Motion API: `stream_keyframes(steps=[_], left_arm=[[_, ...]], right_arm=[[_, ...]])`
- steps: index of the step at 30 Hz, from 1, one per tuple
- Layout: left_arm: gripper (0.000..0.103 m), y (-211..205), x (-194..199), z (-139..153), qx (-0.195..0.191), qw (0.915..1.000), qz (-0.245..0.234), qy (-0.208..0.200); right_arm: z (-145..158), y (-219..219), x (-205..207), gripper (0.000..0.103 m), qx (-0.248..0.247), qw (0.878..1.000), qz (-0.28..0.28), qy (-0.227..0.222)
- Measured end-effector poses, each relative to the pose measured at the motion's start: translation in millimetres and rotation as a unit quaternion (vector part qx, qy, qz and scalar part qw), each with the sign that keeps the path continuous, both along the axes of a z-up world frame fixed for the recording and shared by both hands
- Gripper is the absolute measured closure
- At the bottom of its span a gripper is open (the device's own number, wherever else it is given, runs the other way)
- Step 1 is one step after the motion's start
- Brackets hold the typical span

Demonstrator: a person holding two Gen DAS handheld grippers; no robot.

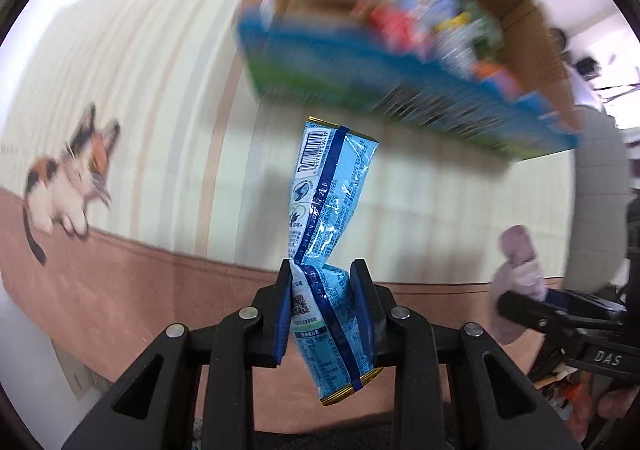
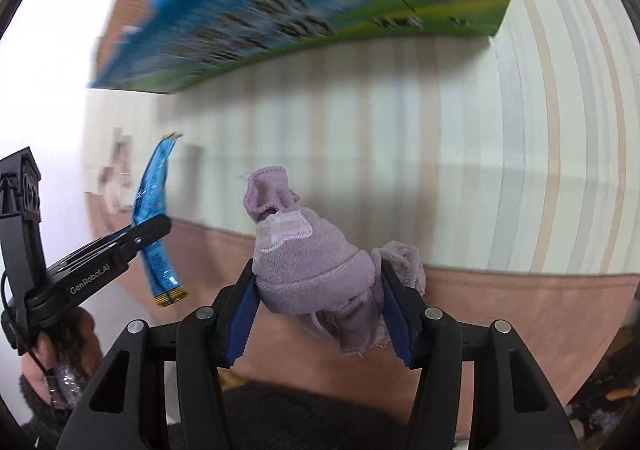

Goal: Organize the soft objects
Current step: 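Lift and carry blue strip pack and lavender cloth toward the box, then lower both items into the box and open both tools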

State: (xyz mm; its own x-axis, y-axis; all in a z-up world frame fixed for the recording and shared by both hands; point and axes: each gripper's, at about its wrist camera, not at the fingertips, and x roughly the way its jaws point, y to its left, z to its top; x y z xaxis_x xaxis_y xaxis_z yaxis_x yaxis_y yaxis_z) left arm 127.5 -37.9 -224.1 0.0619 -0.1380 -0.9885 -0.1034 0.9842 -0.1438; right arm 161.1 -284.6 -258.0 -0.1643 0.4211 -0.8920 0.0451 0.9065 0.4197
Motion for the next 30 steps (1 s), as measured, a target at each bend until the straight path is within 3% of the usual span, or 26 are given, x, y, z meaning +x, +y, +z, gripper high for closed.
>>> stream_keyframes(steps=[4, 7, 11, 15, 20, 25, 30], left_arm=[[0.078, -5.9, 20.9, 80.9, -0.022, 0.9973, -0.015, -0.068], [0.078, -16.4, 64.7, 106.4, -0.025, 0.9943, -0.033, -0.099], [0.078, -19.3, 123.3, 118.8, 0.019, 0.9916, -0.051, -0.117], [0.078, -9.0, 173.7, 92.5, 0.052, 0.9923, -0.053, -0.099], [0.078, 10.7, 220.2, 31.2, 0.07, 0.9963, -0.039, -0.031], [0.078, 22.5, 242.7, -17.1, 0.082, 0.9959, -0.034, 0.016], [0.075, 20.7, 250.8, -43.0, 0.076, 0.9946, -0.043, 0.056]], right_arm=[[64.3, -20.6, -2.4, 0.044, 0.042, 0.998, -0.023, -0.04], [120.9, -39.4, 16.4, 0.044, 0.057, 0.994, -0.043, -0.088], [171.6, -51.2, 63.9, 0.044, 0.026, 0.987, -0.069, -0.144], [171.0, -45.7, 111.3, 0.044, -0.033, 0.981, -0.094, -0.166], [124.0, -43.7, 169.3, 0.044, -0.083, 0.979, -0.123, -0.138], [75.9, -33.2, 207.0, 0.044, -0.117, 0.977, -0.141, -0.113], [41.4, -30.1, 237.2, 0.044, -0.148, 0.973, -0.153, -0.094]])
